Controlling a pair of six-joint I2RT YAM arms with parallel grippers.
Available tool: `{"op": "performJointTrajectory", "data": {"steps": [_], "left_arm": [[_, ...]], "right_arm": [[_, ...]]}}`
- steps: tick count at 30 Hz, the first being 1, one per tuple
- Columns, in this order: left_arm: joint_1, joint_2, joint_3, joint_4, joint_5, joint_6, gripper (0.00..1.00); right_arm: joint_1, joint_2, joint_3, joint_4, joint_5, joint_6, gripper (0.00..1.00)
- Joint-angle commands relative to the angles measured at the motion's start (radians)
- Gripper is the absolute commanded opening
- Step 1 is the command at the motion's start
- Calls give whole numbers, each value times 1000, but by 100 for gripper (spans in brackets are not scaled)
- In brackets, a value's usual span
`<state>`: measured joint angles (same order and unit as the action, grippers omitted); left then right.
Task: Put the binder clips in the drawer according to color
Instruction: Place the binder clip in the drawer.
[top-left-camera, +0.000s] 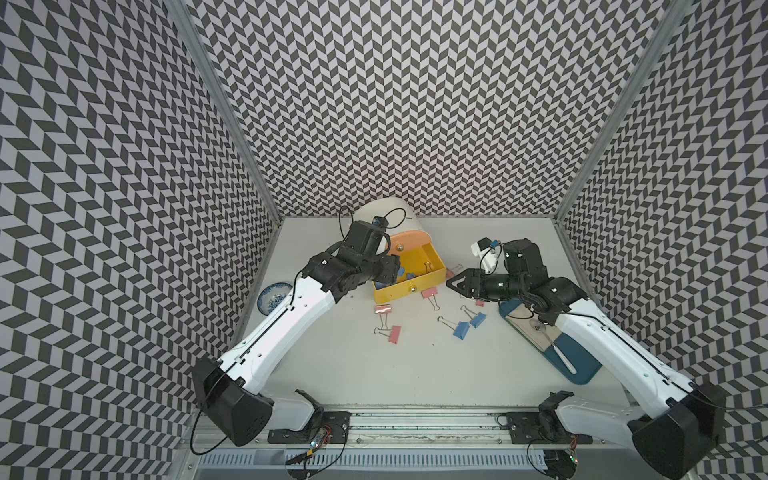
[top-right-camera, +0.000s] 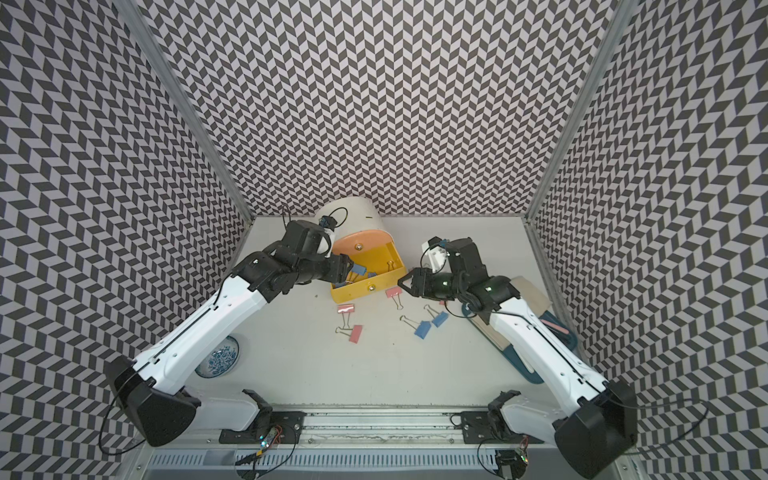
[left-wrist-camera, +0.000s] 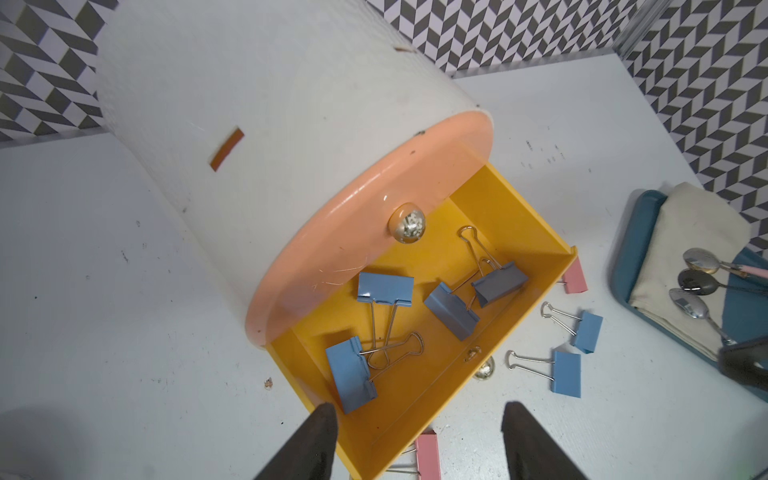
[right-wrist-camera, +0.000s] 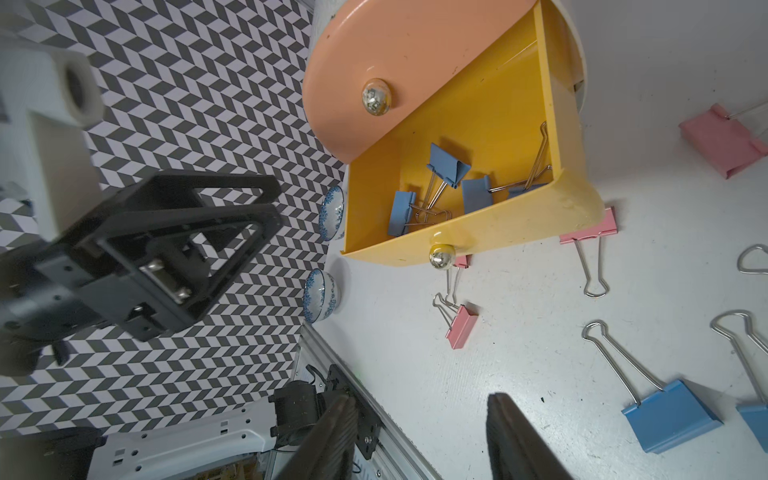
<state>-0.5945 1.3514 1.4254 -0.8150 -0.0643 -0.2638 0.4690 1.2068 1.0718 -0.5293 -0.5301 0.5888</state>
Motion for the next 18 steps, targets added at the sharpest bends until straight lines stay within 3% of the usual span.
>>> {"op": "performJointTrajectory", "data": {"steps": [1, 18], "left_arm": [[-25, -36, 46, -53, 12, -35, 67], [-220, -111, -5, -70, 9, -240, 66]], "right_arm": [[5, 10, -13, 7, 49, -26, 54], [5, 123, -9, -75, 207, -109, 54]]}}
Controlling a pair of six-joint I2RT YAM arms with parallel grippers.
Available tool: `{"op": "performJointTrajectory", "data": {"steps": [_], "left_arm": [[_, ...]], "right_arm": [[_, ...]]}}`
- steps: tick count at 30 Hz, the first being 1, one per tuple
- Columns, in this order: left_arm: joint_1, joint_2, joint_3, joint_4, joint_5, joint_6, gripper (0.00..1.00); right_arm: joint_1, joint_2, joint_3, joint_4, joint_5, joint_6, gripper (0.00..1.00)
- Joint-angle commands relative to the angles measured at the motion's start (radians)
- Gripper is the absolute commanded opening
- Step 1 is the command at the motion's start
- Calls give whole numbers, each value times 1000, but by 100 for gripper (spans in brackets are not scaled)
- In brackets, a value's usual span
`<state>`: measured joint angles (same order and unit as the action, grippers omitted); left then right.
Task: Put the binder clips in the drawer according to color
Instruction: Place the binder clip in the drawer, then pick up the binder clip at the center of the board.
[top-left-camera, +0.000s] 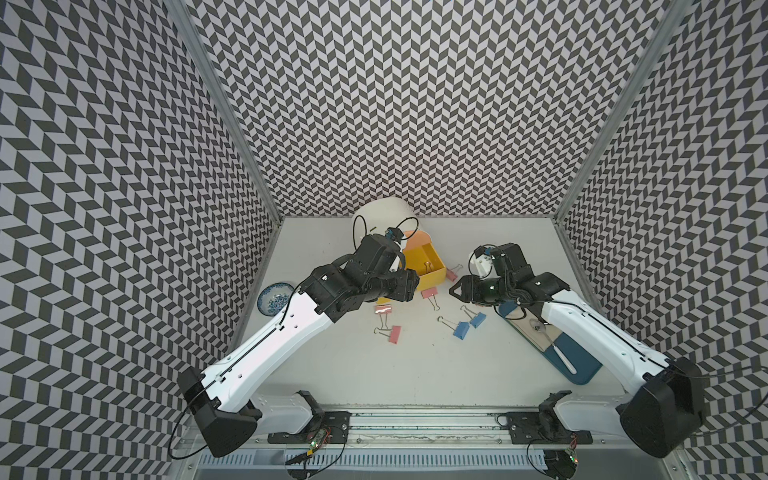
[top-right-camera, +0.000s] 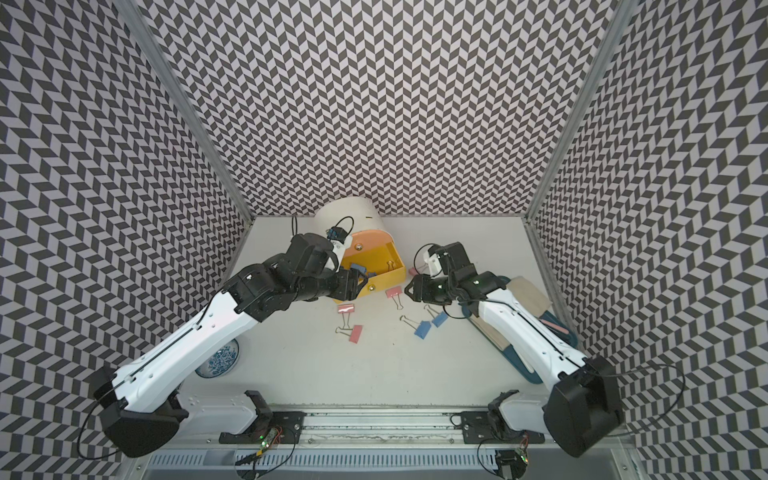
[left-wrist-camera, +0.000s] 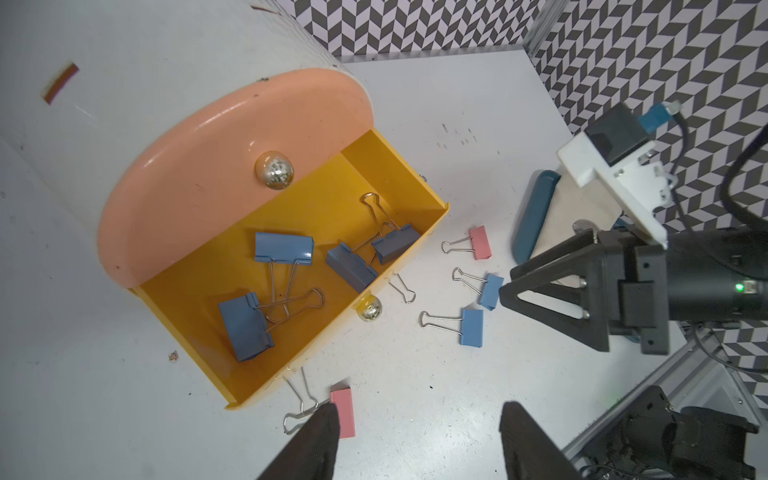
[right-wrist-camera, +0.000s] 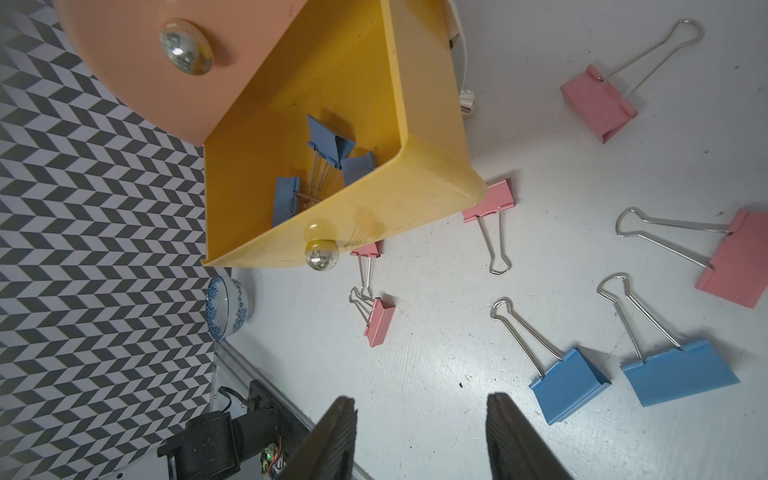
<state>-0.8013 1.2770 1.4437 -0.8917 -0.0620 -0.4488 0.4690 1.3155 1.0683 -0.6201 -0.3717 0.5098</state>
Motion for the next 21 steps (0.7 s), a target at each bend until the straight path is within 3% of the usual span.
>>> {"op": "performJointTrajectory", "data": {"steps": [1, 21], "left_arm": [[-19, -47, -40, 17, 12, -66, 66], [-197, -167, -290, 150, 6, -284, 64]], "right_arm": [[6, 20, -9, 15, 55, -34, 54], [5, 190, -131, 127, 148, -66, 54]]}}
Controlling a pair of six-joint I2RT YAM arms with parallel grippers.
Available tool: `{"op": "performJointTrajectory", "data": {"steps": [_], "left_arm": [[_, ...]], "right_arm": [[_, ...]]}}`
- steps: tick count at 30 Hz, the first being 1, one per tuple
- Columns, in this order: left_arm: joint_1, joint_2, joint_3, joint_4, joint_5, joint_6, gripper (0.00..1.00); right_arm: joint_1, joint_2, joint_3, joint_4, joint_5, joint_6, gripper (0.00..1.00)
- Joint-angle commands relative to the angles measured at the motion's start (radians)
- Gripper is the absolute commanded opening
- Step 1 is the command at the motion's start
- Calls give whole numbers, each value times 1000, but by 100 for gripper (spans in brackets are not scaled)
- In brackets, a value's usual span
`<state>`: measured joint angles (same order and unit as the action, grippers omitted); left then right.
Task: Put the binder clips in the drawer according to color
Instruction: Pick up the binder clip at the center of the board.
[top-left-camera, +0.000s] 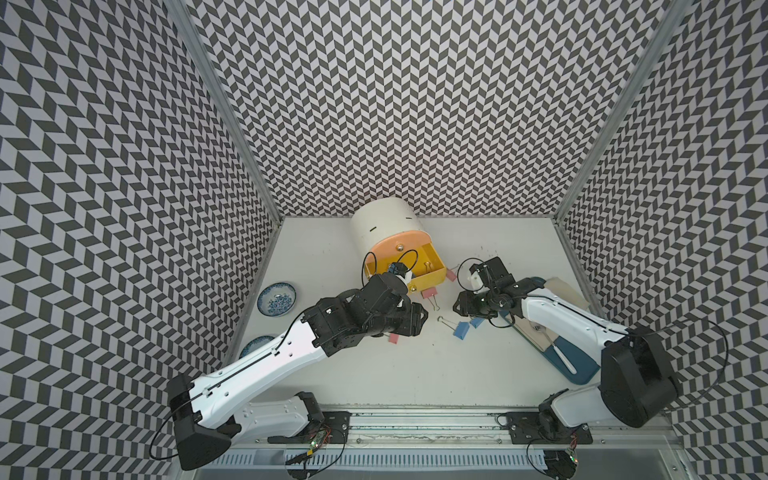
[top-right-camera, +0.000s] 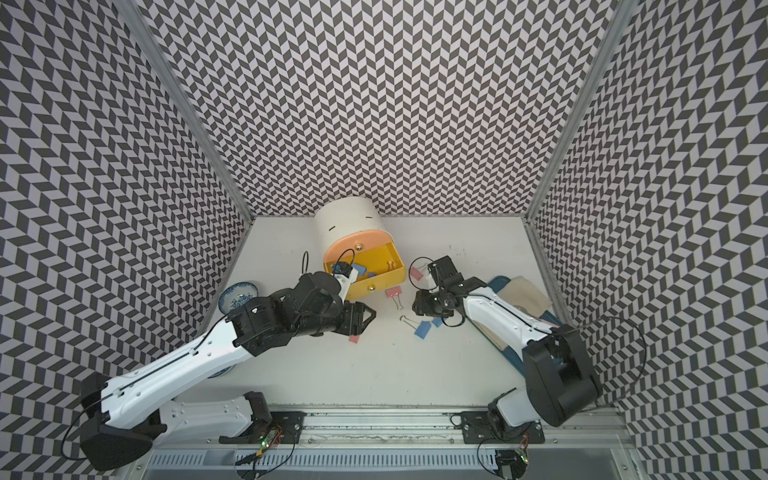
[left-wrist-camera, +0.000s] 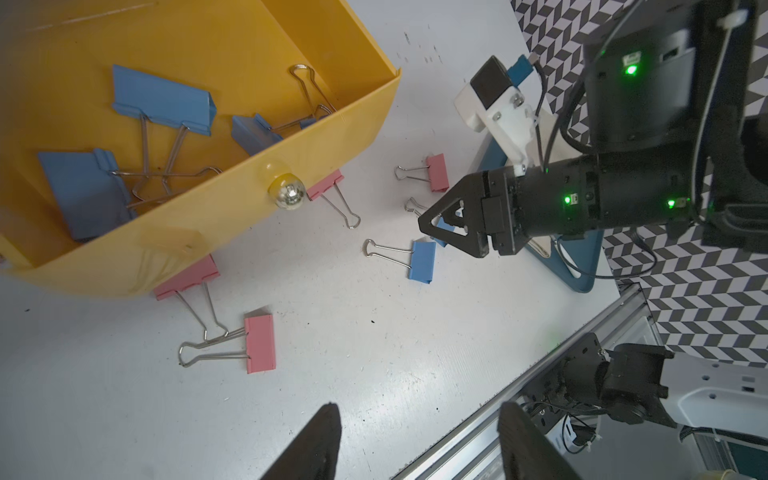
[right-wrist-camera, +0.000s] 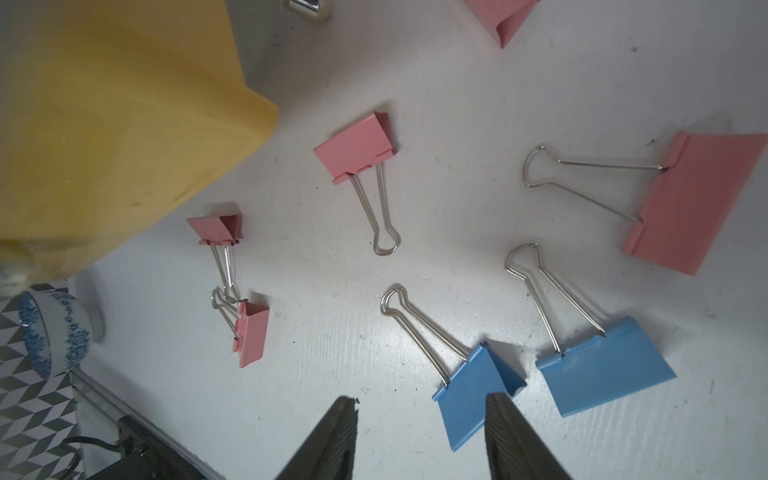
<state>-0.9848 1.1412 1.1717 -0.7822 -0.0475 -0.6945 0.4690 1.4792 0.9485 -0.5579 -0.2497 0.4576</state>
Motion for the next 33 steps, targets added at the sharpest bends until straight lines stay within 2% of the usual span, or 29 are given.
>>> {"op": "performJointTrajectory", "data": {"steps": [1, 15, 25, 33], "left_arm": [[-16, -36, -22, 41, -8, -41, 64], [-25, -75, -40, 13, -15, -59, 64], [-25, -84, -46, 11, -17, -60, 65], [-26, -101, -58, 14, -19, -63, 65]], "right_arm": [[5, 36, -13, 69, 25, -16, 54], [16, 147, -39, 119, 35, -30, 53], [76, 122, -80, 116, 49, -9, 53], [164, 65, -124, 111, 86, 49, 53]]}}
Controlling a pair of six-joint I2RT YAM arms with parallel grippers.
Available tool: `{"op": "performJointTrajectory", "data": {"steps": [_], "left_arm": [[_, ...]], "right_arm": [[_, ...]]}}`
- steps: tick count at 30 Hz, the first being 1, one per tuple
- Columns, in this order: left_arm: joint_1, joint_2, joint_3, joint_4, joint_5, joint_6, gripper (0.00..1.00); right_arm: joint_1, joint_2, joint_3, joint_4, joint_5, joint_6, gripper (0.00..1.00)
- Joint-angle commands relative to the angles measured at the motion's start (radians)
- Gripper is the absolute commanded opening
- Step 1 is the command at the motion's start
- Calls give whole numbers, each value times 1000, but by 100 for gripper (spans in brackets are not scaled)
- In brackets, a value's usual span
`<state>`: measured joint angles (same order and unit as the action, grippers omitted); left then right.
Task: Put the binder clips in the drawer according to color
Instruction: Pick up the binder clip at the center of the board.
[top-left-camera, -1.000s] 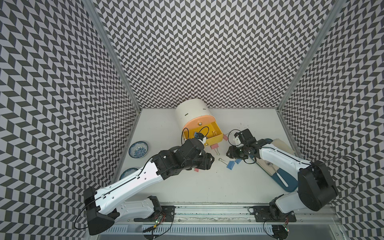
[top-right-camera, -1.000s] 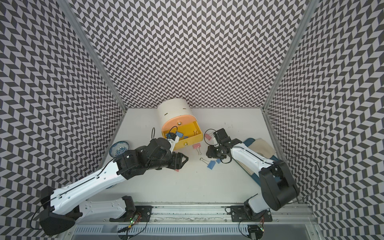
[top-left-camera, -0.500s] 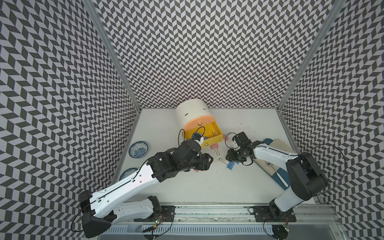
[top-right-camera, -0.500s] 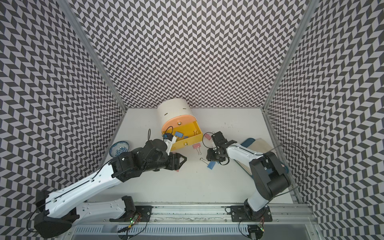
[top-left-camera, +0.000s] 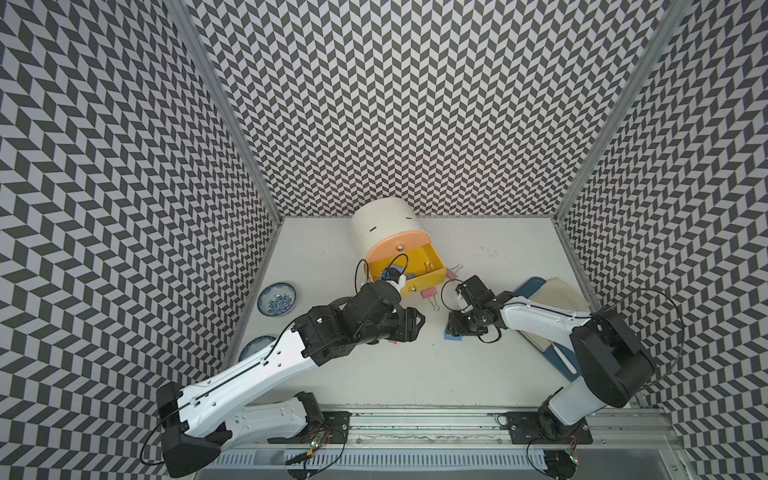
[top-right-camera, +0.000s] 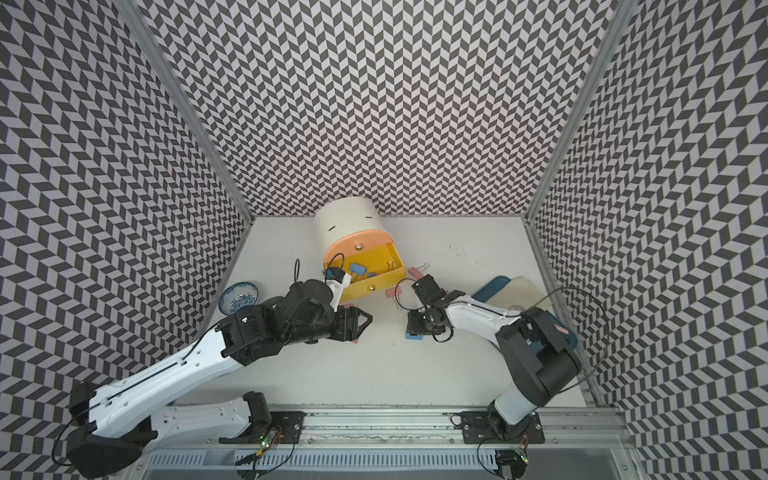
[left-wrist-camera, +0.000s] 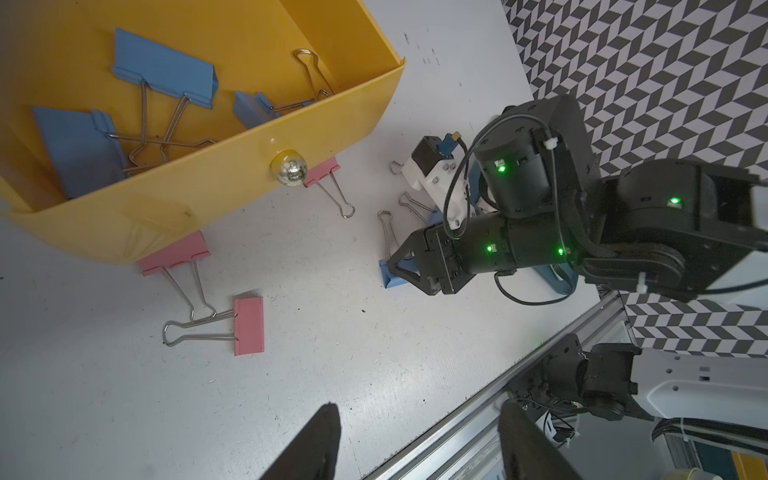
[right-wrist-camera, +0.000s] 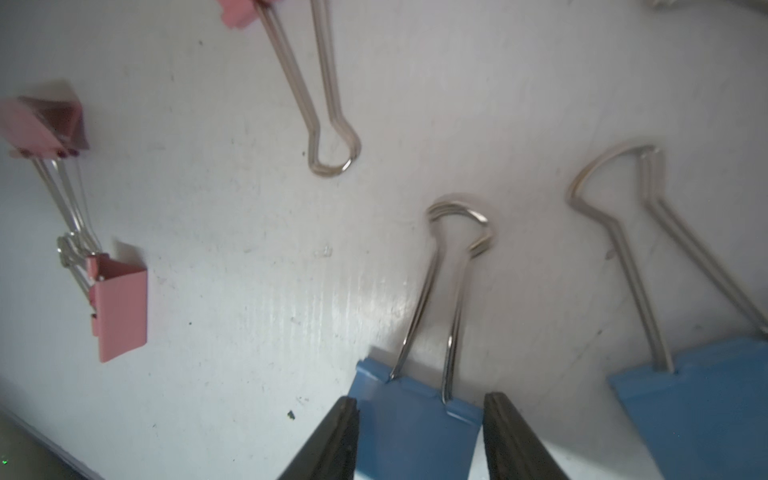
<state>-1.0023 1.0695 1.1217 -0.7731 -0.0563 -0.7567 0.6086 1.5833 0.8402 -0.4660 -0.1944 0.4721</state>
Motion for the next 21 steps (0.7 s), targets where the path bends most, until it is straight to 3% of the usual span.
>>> {"op": "performJointTrajectory", "data": {"steps": [1, 14, 21], "left_arm": [[-9, -30, -8, 6, -10, -1, 65], [-9, -36, 12, 6, -10, 39, 65], [-7, -43, 25, 11, -10, 78, 67]], "right_arm": [[33, -44, -18, 19, 40, 41, 53], [111, -98, 10, -27, 129, 164, 63], [166, -85, 26, -77, 224, 266, 63]]}}
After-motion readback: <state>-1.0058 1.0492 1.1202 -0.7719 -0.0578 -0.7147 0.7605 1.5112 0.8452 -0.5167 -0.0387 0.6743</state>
